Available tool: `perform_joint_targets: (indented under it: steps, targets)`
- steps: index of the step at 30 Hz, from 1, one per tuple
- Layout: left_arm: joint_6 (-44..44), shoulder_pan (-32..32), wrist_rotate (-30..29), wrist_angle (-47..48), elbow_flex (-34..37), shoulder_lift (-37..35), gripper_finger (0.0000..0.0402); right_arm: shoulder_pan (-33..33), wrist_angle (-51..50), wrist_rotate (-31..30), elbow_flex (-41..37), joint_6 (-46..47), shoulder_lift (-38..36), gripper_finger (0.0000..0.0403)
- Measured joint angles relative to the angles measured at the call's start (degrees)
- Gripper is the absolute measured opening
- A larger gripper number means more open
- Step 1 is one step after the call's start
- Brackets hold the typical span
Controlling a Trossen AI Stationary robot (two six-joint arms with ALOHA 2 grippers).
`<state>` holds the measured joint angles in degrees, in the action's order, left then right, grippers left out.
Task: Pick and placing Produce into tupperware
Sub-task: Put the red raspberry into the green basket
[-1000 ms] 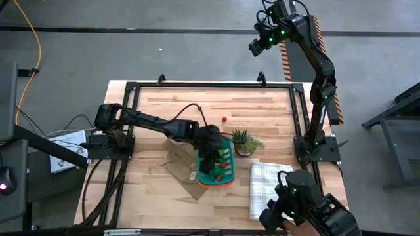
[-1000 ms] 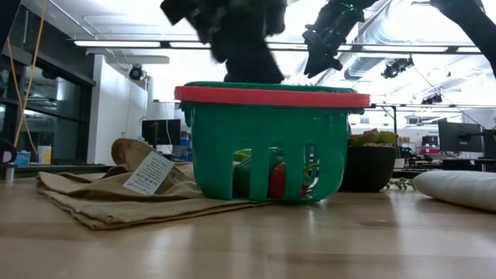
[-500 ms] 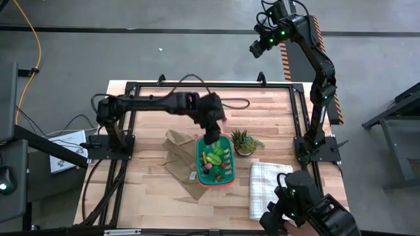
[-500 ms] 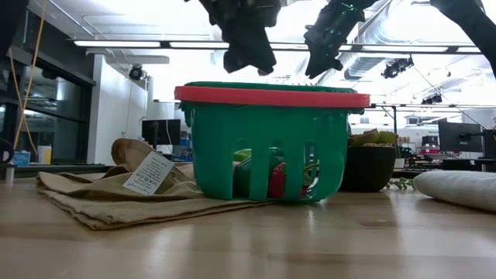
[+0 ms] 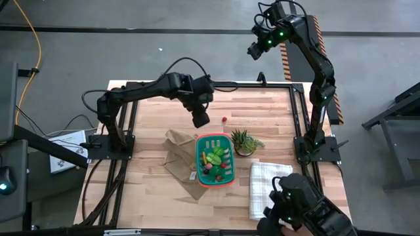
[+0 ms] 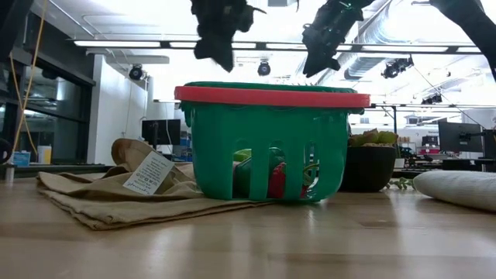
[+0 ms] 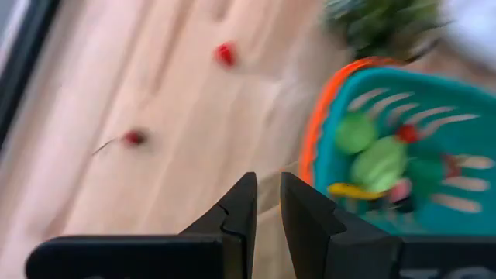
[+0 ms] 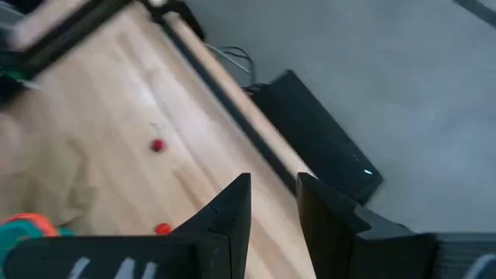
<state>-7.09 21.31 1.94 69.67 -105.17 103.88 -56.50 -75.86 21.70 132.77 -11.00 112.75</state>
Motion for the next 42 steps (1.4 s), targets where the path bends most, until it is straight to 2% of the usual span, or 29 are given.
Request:
perform_joint_targets:
  steps: [3, 6, 12, 17, 23, 31, 35, 42]
  targets:
    - [0.2, 1.2, -3.2, 3.4, -0.2, 0.0, 0.0049, 0.3, 0.5, 5.1, -0.1, 0.8, 0.0, 0.0096]
    - [0.8, 2.7, -3.8, 6.5, -0.2, 0.0, 0.0049, 1.2, 1.2, 9.1, -0.6, 1.9, 0.0, 0.0096]
    - [6.8, 6.8, -2.6, 6.9, -0.2, -0.8, 0.0043, 5.4, 1.0, 8.4, -0.6, 1.7, 0.7, 0.0096]
    - [12.9, 12.6, -2.3, 8.7, -0.1, -2.6, 0.0032, 9.2, -1.5, 8.3, -0.6, -0.1, 2.4, 0.0096]
    - [19.8, 23.0, 5.7, 9.4, -0.1, -5.4, 0.0015, 11.8, -2.8, 1.3, -0.6, -1.1, 3.2, 0.0096]
    - [27.2, 34.9, 19.3, 8.6, 0.7, -6.4, 0.0001, 14.5, -3.8, 1.4, -0.5, -0.1, 4.9, 0.0096]
    - [27.8, 38.7, 24.6, 6.9, 4.8, -6.3, 0.0002, 18.2, -5.6, 1.0, -0.5, -1.2, 8.1, 0.0096]
    - [28.8, 40.7, 28.2, 2.4, 15.7, -6.3, 0.0001, 23.2, -6.8, -6.4, -0.5, -1.2, 11.0, 0.0096]
